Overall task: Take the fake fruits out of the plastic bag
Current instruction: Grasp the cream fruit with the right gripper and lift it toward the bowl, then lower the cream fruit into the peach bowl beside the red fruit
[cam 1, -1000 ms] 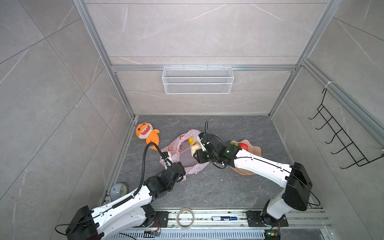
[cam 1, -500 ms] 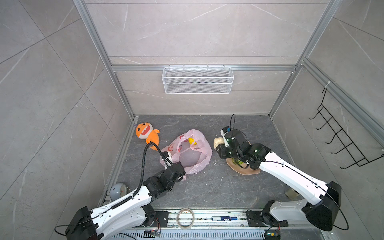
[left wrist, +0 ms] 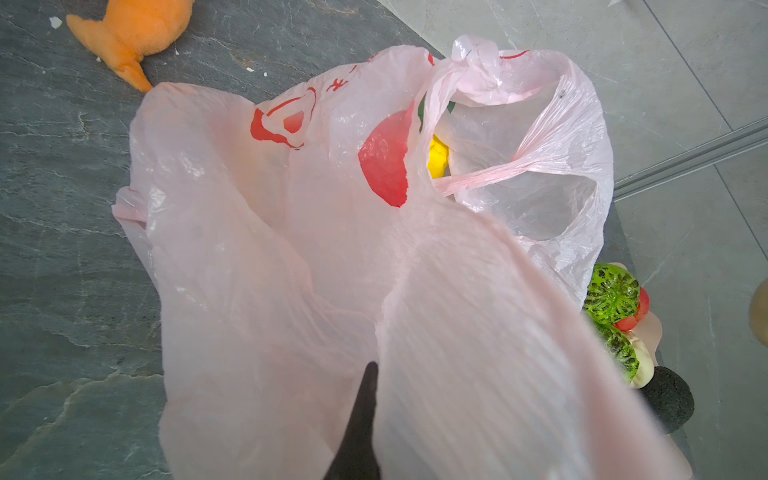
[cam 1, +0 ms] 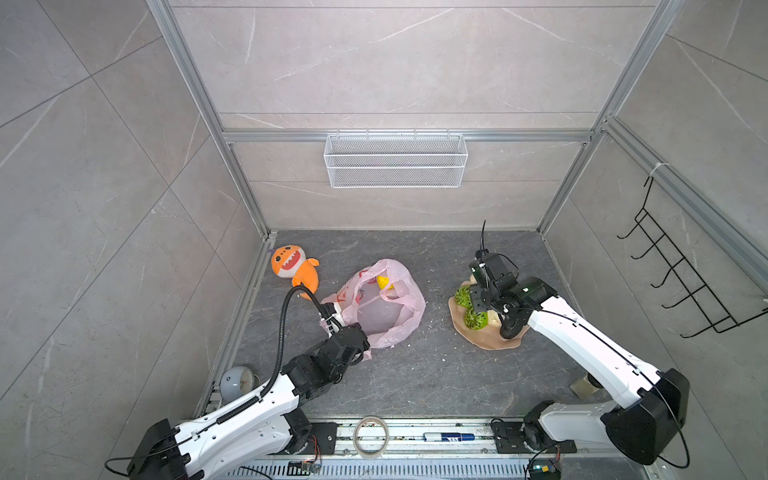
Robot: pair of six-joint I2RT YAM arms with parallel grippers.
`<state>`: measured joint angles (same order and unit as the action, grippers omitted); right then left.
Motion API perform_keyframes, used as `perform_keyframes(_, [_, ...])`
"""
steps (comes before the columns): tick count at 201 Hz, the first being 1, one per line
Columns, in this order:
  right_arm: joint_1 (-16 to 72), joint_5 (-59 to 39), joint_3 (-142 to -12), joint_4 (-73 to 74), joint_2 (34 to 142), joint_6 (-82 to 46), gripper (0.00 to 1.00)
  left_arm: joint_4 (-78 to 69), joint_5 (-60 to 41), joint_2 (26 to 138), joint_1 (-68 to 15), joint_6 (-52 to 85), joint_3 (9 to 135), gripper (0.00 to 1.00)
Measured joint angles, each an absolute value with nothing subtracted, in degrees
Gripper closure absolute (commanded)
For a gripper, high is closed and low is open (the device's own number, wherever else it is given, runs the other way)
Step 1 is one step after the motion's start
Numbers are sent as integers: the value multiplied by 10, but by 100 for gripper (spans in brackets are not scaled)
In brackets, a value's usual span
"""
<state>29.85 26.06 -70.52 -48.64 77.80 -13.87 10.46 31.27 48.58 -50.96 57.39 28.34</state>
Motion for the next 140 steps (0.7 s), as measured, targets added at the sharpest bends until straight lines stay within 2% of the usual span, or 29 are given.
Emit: perform_keyframes(140, [187, 273, -759, -572, 889, -132, 78, 129, 312, 432, -510, 570, 267, 100])
